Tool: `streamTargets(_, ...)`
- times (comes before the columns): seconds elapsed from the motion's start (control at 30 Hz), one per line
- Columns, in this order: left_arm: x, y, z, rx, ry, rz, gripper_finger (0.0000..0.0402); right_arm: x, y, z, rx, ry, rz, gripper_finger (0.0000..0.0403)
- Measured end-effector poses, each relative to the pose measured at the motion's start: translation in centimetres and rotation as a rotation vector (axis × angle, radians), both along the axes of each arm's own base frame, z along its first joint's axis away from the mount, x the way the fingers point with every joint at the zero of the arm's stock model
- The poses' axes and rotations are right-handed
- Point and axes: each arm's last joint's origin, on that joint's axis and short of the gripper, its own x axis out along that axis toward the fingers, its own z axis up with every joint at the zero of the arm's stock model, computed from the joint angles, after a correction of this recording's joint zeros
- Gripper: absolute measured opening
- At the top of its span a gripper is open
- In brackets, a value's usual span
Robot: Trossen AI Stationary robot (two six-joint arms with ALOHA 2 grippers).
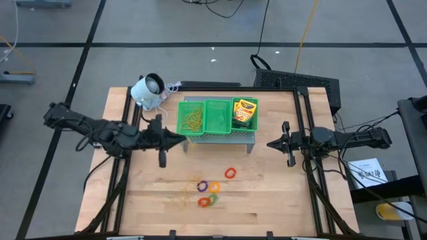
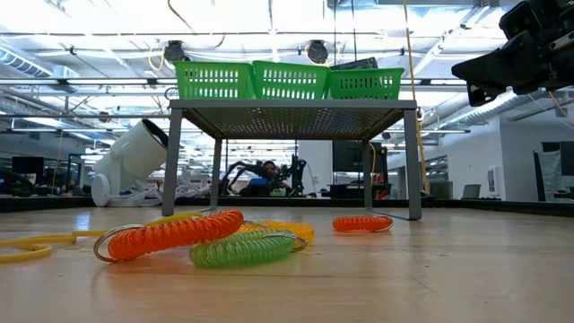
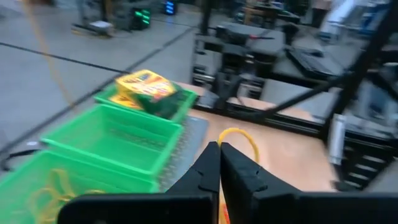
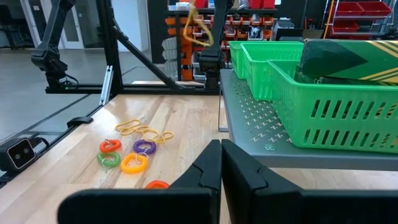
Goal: Pick & Place Office Desk Supplies
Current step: Put the yellow rubber band into the left green basket
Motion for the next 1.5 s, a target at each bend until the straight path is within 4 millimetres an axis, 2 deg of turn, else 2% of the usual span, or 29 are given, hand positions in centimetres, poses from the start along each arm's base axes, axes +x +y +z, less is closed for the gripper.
streamTargets(0.27,0.4,1.8,0.8,0.052,-0.070,0.188,0.0012,0.0,0.0,0.0,0.000,0.000,0.000,0.0000)
streamTargets(0.53,1.1,3.7,0.9,0.058,-0.094,0.286,0.0009,0.0,0.0,0.0,0.000,0.000,0.000,0.0000)
streamTargets(0.67,1.9,4.4,0.2,0.069,-0.057,0.324,0.0007,0.0,0.0,0.0,0.000,0.001,0.000,0.0000)
streamTargets(0.8,1.8,5.1,0.5,0.067,-0.074,0.359,0.0006,0.0,0.0,0.0,0.000,0.000,0.000,0.0000)
streamTargets(1.5,3.2,7.4,-2.6,0.035,0.129,0.484,0.0013,0.0,0.0,0.0,0.000,0.000,0.000,0.0000)
